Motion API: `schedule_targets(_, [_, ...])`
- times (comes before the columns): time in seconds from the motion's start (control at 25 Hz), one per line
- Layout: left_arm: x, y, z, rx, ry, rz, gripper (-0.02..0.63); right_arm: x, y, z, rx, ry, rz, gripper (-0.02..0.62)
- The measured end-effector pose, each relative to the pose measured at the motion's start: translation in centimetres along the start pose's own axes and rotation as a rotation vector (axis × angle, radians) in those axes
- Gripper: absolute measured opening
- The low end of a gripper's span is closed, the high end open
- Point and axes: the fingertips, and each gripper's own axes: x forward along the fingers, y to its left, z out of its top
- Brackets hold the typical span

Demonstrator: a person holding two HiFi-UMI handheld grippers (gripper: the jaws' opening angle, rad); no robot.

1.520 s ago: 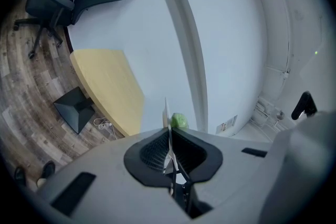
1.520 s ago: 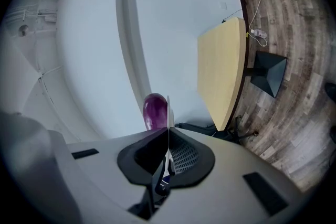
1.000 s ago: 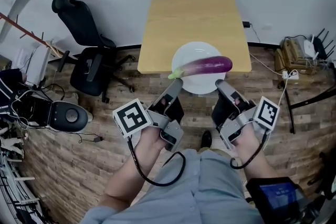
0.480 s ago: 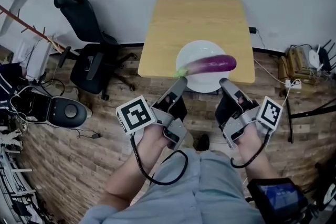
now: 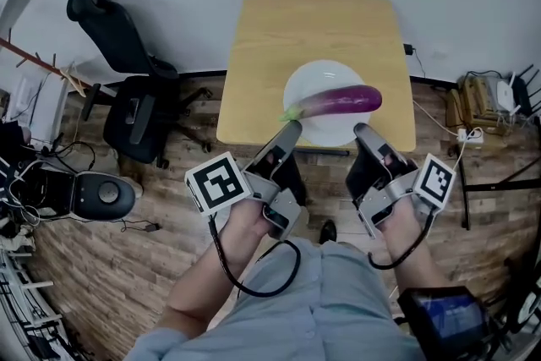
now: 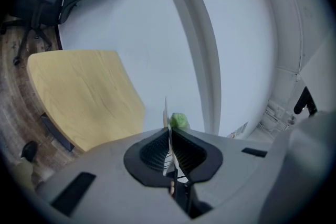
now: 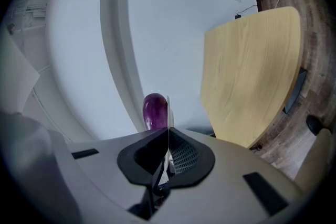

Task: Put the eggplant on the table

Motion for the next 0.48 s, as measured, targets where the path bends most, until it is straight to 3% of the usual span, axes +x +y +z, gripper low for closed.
schedule_targets(0.48, [6.0,2.0,8.4,-0.015,0.039,0.01,0.023,9.1,-0.4,4.4,0.011,-0.036,-0.02,0.006])
